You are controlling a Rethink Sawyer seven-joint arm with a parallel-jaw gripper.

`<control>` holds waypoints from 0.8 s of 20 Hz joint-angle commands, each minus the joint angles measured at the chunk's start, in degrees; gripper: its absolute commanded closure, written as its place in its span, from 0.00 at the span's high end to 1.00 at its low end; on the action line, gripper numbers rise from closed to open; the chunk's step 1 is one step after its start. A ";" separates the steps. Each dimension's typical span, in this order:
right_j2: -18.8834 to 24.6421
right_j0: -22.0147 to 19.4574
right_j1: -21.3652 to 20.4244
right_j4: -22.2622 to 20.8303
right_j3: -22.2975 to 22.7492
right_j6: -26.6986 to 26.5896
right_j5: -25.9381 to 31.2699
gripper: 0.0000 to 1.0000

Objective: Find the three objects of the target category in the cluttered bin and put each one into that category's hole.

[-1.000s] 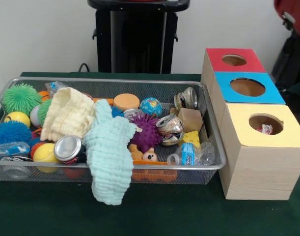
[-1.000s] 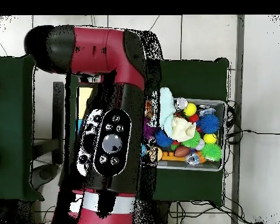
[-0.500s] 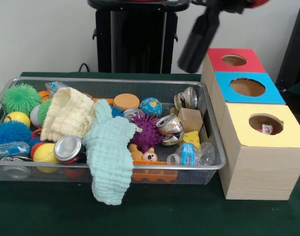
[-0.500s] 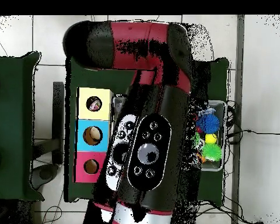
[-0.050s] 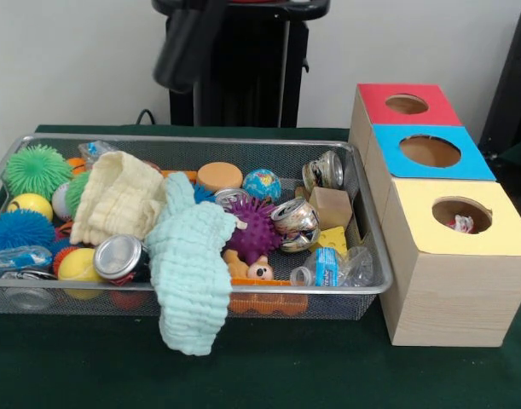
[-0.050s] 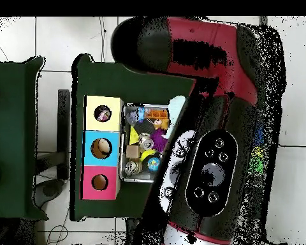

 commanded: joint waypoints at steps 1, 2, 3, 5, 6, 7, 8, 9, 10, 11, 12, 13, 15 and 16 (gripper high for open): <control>8.30 -1.34 -0.29 -2.03 8.10 -13.37 -1.38 0.00; 8.62 -1.47 -0.25 -2.43 8.13 -13.92 -2.23 0.00; 9.47 -1.87 -0.35 -3.31 8.79 -15.35 -5.45 0.00; 11.47 -3.26 -0.29 -3.56 9.74 -17.18 -8.43 0.00; 12.33 -3.91 -0.23 -3.38 9.95 -17.80 -8.78 0.00; 13.82 -5.08 0.02 -2.48 9.87 -18.56 -7.92 0.00; 14.29 -5.48 0.29 -2.00 9.33 -18.32 -6.21 0.00; 14.76 -5.89 0.55 -1.52 8.80 -18.08 -4.50 0.00; 14.26 -5.60 0.70 -2.73 8.21 -18.32 -4.92 0.00; 13.15 -4.85 0.63 -4.90 8.14 -17.41 -8.55 0.00; 13.75 -5.07 0.47 -5.12 8.47 -17.59 -9.19 0.00; 14.25 -5.22 0.43 -5.34 8.86 -17.67 -9.79 0.00; 15.20 -5.46 0.14 -5.84 9.81 -17.84 -11.27 0.00; 15.49 -5.48 0.05 -6.07 10.06 -17.66 -11.50 0.00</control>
